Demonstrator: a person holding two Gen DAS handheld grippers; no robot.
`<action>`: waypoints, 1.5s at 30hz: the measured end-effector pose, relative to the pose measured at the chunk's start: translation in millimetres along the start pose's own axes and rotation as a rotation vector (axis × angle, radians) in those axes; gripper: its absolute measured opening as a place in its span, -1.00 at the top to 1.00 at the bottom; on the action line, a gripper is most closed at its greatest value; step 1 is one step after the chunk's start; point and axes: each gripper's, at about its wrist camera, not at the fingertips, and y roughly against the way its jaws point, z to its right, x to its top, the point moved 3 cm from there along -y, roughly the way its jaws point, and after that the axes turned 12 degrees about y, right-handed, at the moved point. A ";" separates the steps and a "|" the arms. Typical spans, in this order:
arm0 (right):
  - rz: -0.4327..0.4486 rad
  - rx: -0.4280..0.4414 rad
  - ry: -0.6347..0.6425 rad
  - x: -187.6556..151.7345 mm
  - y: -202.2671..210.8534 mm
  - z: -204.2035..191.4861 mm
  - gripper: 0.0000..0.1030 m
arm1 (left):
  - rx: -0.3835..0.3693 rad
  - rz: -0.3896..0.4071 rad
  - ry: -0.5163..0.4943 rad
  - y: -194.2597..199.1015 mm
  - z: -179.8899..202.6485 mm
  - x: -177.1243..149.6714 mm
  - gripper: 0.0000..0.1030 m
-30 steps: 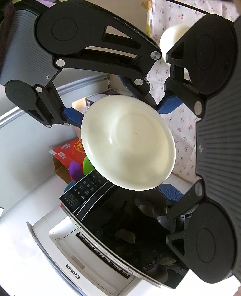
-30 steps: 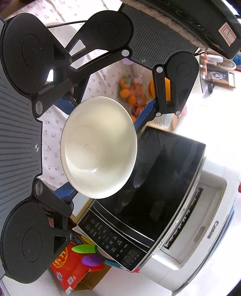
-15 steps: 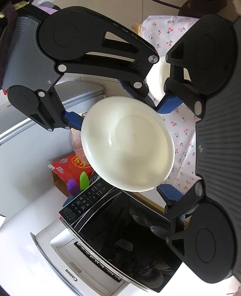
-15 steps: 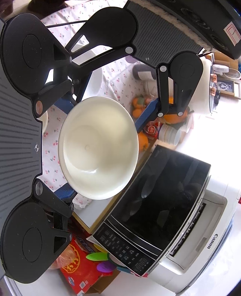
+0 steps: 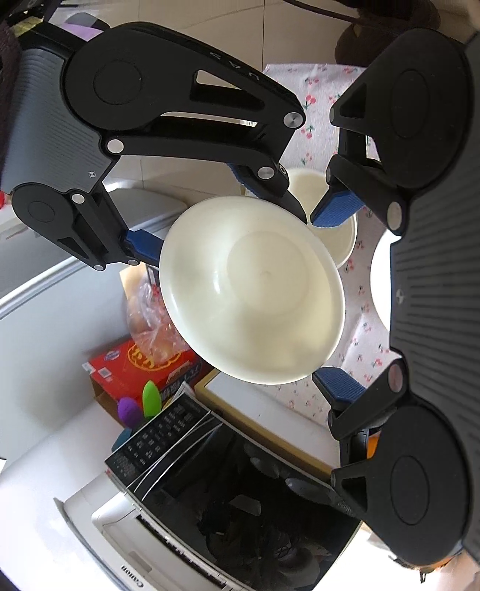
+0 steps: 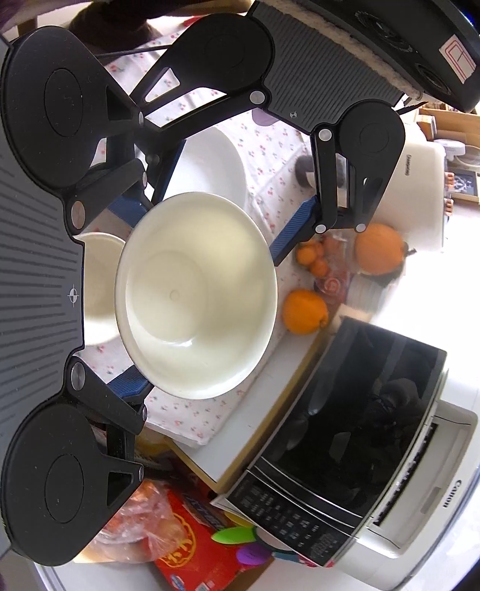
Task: Organize plates and bowls
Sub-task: 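Carry the small white bowl over the cream bowl and lower it with both tools, then set the small white bowl inside the cream bowl and open both tools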
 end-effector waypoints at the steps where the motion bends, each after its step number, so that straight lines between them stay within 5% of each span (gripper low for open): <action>1: -0.002 0.002 -0.002 -2.7 -0.6 -1.6 -0.58 | -0.002 -0.001 -0.001 -1.6 2.1 -1.1 -0.58; 45: -0.127 0.085 -0.083 -74.4 -73.3 -10.0 -0.57 | -0.080 -0.130 -0.030 -79.8 28.1 -25.1 -0.59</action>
